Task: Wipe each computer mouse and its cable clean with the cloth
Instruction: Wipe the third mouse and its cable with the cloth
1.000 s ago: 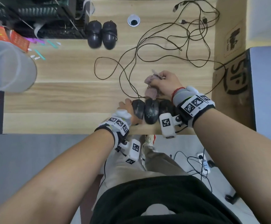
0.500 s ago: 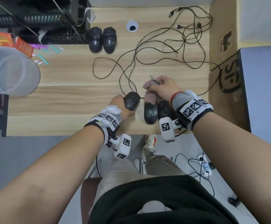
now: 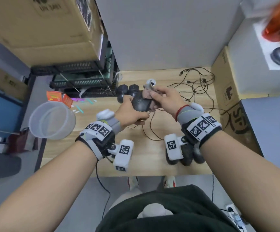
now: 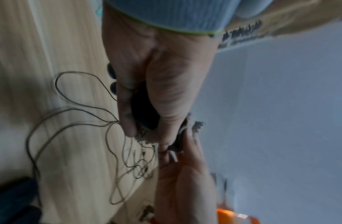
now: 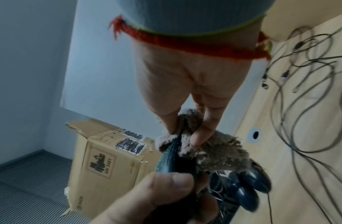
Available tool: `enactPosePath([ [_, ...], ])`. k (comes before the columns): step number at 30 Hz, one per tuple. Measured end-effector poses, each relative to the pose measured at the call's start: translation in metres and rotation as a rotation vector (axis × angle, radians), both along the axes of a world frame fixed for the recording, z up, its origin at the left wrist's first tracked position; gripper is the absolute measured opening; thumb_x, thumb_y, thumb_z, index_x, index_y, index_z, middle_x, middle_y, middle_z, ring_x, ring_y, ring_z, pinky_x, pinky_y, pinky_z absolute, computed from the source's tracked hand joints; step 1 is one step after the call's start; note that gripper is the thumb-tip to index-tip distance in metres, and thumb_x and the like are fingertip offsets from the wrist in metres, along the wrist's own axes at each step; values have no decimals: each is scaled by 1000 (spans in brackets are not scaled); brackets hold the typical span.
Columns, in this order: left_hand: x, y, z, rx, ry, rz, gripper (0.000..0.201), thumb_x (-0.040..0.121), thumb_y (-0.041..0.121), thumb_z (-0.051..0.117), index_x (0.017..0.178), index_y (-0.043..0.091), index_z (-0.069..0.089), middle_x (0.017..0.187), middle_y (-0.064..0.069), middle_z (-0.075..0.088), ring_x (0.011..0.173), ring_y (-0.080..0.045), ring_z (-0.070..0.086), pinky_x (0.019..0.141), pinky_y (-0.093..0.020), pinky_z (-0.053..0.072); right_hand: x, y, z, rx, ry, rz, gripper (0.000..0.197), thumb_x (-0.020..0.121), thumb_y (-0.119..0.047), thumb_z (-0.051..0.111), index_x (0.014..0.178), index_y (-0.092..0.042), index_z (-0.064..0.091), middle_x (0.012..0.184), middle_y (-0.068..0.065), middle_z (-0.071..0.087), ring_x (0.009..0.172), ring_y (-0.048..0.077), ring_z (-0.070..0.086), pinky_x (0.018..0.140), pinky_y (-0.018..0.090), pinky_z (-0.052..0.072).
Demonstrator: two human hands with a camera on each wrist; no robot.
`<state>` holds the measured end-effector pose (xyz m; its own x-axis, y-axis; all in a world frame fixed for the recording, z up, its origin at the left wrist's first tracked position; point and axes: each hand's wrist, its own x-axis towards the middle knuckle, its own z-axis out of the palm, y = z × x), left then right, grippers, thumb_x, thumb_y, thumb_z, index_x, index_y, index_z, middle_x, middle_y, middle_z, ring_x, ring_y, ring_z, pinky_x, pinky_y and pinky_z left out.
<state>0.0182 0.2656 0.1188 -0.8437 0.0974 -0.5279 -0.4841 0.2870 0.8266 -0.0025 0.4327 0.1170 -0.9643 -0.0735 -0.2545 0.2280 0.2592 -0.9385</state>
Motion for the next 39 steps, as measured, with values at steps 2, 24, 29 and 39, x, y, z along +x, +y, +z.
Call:
enactPosePath([
  [2, -9, -9, 17, 150, -72, 39, 80, 76, -2, 85, 136, 11, 33, 118, -14, 62, 83, -21, 68, 62, -31, 59, -8, -7, 15, 95, 58, -3, 28, 90, -33, 64, 114, -21, 69, 86, -2, 69, 70, 17, 66, 84, 44, 58],
  [24, -35, -23, 45, 479, -310, 243, 61, 103, 64, 25, 118, 19, 62, 97, -10, 71, 79, -26, 67, 71, -36, 54, -18, -47, 39, 278, 312, 8, 21, 68, -32, 84, 71, -40, 65, 89, 4, 64, 82, 18, 61, 79, 29, 49],
  [29, -42, -29, 44, 547, -208, 402, 25, 111, 26, 36, 115, 22, 60, 101, -15, 68, 77, -26, 70, 63, -35, 60, 4, -51, 44, 383, 389, 448, 24, 63, -6, 87, 80, -21, 78, 88, 5, 61, 81, 19, 57, 73, 18, 44],
  [39, -49, -32, 42, 528, -189, 426, 36, 111, 25, 34, 140, 17, 53, 100, -16, 71, 69, -29, 71, 54, -39, 59, 2, -56, 47, 284, 400, 331, 31, 63, 5, 79, 73, -24, 77, 78, -6, 52, 63, 11, 57, 61, 14, 45],
])
